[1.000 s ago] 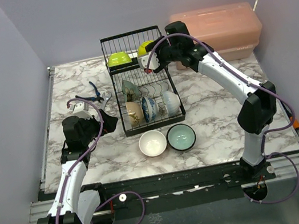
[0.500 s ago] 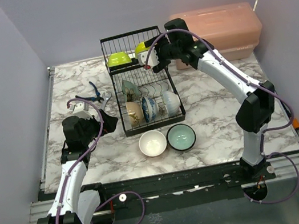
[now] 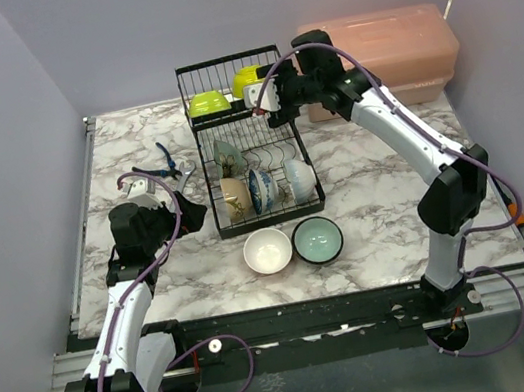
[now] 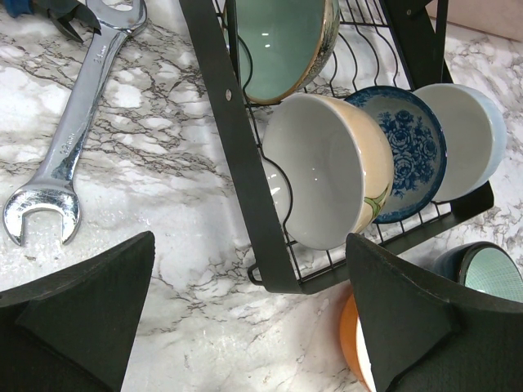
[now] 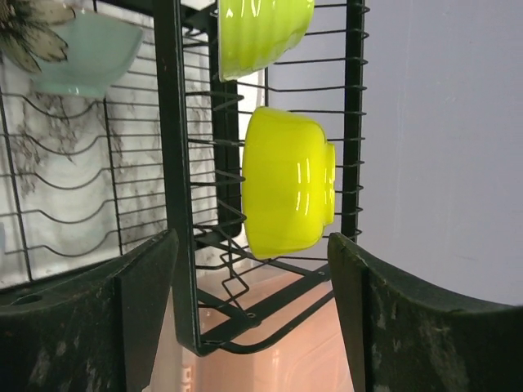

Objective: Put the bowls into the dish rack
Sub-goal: Turn the bowl upside down on the dish rack.

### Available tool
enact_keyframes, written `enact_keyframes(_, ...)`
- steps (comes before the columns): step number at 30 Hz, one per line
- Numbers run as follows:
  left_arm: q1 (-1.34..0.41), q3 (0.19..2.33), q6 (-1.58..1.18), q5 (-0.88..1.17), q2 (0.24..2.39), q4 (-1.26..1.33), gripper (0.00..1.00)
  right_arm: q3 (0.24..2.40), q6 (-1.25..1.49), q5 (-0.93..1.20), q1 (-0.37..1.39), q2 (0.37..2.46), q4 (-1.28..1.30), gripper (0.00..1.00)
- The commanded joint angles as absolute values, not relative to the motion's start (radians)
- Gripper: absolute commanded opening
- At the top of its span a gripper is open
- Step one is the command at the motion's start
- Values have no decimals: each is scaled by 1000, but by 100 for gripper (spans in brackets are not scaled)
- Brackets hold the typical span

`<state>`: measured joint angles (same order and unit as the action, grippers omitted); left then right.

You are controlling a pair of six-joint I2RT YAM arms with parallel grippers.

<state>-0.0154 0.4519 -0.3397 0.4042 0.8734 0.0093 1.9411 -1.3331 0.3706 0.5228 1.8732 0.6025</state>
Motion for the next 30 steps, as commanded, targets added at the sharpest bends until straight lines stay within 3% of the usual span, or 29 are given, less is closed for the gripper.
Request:
enact_keyframes(1, -21, 444, -339, 425, 868, 21, 99, 1907, -1118, 452, 530, 1806, 498, 78)
enact_keyframes(8, -20, 445, -338, 422, 868, 20, 99, 1866, -724, 455, 528, 1786, 174, 84)
enact_keyframes(14, -20, 445, -340, 417, 868, 17, 99, 1889, -350, 224, 529, 1828, -71, 84)
enact_keyframes(18, -21, 448, -338, 408, 868, 13, 99, 1992, -204, 79, 528, 1891, -27, 83)
enact_keyframes(23, -21, 449, -338, 404, 870, 9, 99, 2153, -73, 38, 529, 1992, 132, 76)
enact_keyframes(30, -21, 450, -339, 403, 871, 7, 99, 2274, 48, 8, 530, 2083, 278, 76)
